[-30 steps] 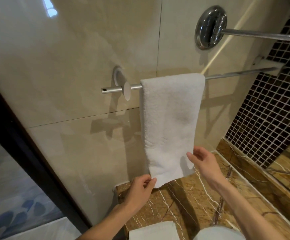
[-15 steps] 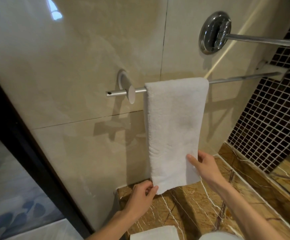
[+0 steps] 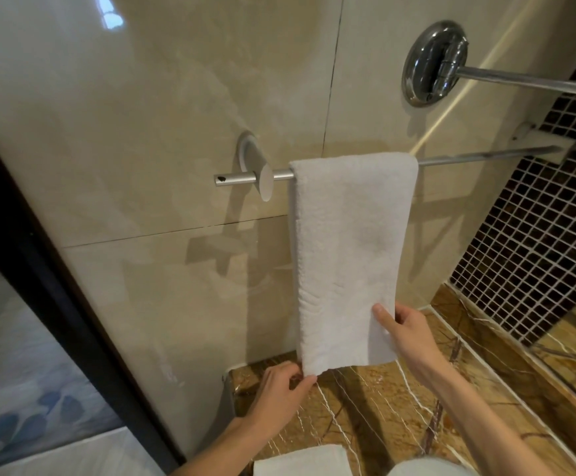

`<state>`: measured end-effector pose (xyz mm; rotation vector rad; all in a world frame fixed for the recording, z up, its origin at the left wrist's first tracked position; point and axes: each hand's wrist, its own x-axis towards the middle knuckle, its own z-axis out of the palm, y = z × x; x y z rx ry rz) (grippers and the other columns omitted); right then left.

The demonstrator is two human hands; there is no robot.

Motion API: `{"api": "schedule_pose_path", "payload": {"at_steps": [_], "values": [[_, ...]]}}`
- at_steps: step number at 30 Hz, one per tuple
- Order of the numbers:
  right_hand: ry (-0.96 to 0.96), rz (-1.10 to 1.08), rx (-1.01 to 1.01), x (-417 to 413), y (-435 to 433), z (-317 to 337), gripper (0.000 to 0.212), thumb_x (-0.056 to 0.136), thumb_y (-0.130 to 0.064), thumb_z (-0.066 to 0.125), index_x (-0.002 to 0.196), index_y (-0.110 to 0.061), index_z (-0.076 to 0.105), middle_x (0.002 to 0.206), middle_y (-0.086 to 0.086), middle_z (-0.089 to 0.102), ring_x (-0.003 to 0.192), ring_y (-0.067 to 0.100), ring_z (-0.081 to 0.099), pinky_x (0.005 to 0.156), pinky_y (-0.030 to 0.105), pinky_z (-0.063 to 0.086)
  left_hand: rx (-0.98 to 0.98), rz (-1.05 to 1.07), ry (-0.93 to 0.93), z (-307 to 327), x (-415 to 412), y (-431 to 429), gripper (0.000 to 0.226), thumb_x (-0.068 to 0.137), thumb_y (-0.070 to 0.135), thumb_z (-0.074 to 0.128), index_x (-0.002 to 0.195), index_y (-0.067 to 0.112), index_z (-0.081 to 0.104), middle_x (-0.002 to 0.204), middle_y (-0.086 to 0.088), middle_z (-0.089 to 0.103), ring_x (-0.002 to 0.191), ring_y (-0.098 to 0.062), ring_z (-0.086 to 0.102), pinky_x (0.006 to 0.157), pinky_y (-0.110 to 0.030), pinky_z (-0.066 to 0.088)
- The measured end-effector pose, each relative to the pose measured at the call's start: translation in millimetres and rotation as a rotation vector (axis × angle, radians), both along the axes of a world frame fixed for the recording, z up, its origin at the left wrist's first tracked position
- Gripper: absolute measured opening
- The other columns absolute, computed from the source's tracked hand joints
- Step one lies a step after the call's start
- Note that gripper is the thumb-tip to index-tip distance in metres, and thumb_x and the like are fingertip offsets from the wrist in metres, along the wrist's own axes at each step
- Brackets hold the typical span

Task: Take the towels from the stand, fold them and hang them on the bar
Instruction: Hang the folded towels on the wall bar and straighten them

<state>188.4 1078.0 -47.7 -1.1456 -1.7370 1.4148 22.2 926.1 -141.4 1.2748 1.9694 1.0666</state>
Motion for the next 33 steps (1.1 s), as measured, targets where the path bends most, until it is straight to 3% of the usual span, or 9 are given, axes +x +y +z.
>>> {"api": "schedule_pose_path", "payload": {"at_steps": [4, 10, 16, 21, 25, 27, 29, 31, 33], "values": [[0.013, 0.022, -0.017, 0, 0, 0, 0.026, 0.091, -0.033, 0.058, 0.093, -0.008, 0.066, 0.085, 0.009, 0.066, 0.079, 0.029, 0.059, 0.072, 0.036, 0.047, -0.004, -0.006, 0.033, -1, -2, 1, 0.012, 0.089, 0.037, 0.062, 0.078, 0.035, 0.06, 0.079, 0.018, 0.06, 0.072, 0.009, 0.053, 0.066, -0.006, 0.037], [0.019, 0.013, -0.033, -1, -2, -4, 0.021, 0.09, -0.029, 0.06, 0.104, -0.015, 0.066, 0.095, 0.0, 0.071, 0.086, 0.02, 0.066, 0.069, 0.028, 0.049, 0.021, 0.018, 0.042, -4, -3, 1, 0.036, 0.087, 0.037, 0.065, 0.055, 0.037, 0.05, 0.058, 0.017, 0.052, 0.058, 0.01, 0.048, 0.061, -0.007, 0.034], [0.012, -0.007, -0.039, 0, -3, -5, 0.014, 0.089, -0.029, 0.062, 0.099, -0.02, 0.066, 0.094, -0.001, 0.071, 0.086, 0.02, 0.066, 0.068, 0.027, 0.05, 0.047, 0.033, -0.003, -2, -1, -1, 0.037, 0.085, 0.043, 0.064, 0.051, 0.034, 0.054, 0.053, 0.027, 0.056, 0.052, 0.004, 0.046, 0.063, -0.011, 0.032], [0.012, -0.009, -0.045, 1, -3, -6, 0.017, 0.089, -0.029, 0.062, 0.1, -0.018, 0.067, 0.092, -0.002, 0.072, 0.084, 0.019, 0.067, 0.067, 0.028, 0.05, 0.076, 0.071, -0.033, 0, -1, -5, 0.033, 0.083, 0.04, 0.069, 0.054, 0.033, 0.055, 0.056, 0.021, 0.057, 0.059, 0.003, 0.048, 0.077, -0.029, 0.042], [0.026, -0.011, -0.054, 0, -4, -5, 0.016, 0.087, -0.03, 0.063, 0.095, -0.017, 0.068, 0.083, -0.002, 0.071, 0.08, 0.022, 0.065, 0.065, 0.03, 0.051, 0.073, 0.17, -0.143, 8, 0, -3, 0.031, 0.08, 0.037, 0.073, 0.065, 0.022, 0.05, 0.061, 0.006, 0.054, 0.064, -0.014, 0.054, 0.077, -0.034, 0.049], [0.03, -0.01, -0.049, 0, -5, -5, 0.017, 0.087, -0.031, 0.063, 0.092, -0.015, 0.068, 0.08, 0.001, 0.07, 0.077, 0.024, 0.065, 0.064, 0.032, 0.053, 0.084, 0.203, -0.178, 12, 1, -2, 0.032, 0.078, 0.035, 0.075, 0.073, 0.021, 0.047, 0.063, 0.0, 0.057, 0.063, -0.013, 0.056, 0.07, -0.033, 0.051], [0.038, -0.012, -0.046, 0, -5, -5, 0.016, 0.088, -0.03, 0.063, 0.092, -0.016, 0.069, 0.077, 0.0, 0.071, 0.075, 0.024, 0.065, 0.064, 0.032, 0.054, 0.074, 0.205, -0.249, 15, 2, 0, 0.035, 0.077, 0.032, 0.077, 0.094, 0.022, 0.049, 0.072, 0.001, 0.068, 0.066, -0.005, 0.064, 0.067, -0.026, 0.055], [0.038, -0.015, -0.049, 0, -5, -4, 0.016, 0.088, -0.03, 0.063, 0.09, -0.015, 0.069, 0.074, -0.002, 0.07, 0.073, 0.022, 0.065, 0.062, 0.031, 0.052, 0.055, 0.207, -0.323, 14, 1, 2, 0.056, 0.077, 0.031, 0.078, 0.119, 0.026, 0.041, 0.079, 0.007, 0.072, 0.072, 0.002, 0.065, 0.065, -0.016, 0.052], [0.029, -0.019, -0.051, 1, -6, -4, 0.017, 0.089, -0.031, 0.062, 0.088, -0.015, 0.068, 0.069, -0.005, 0.07, 0.069, 0.019, 0.064, 0.059, 0.028, 0.05, 0.021, 0.196, -0.325, 11, 0, 4, 0.075, 0.078, 0.033, 0.076, 0.138, 0.027, 0.032, 0.086, 0.009, 0.071, 0.078, 0.002, 0.064, 0.068, -0.015, 0.051]]}}
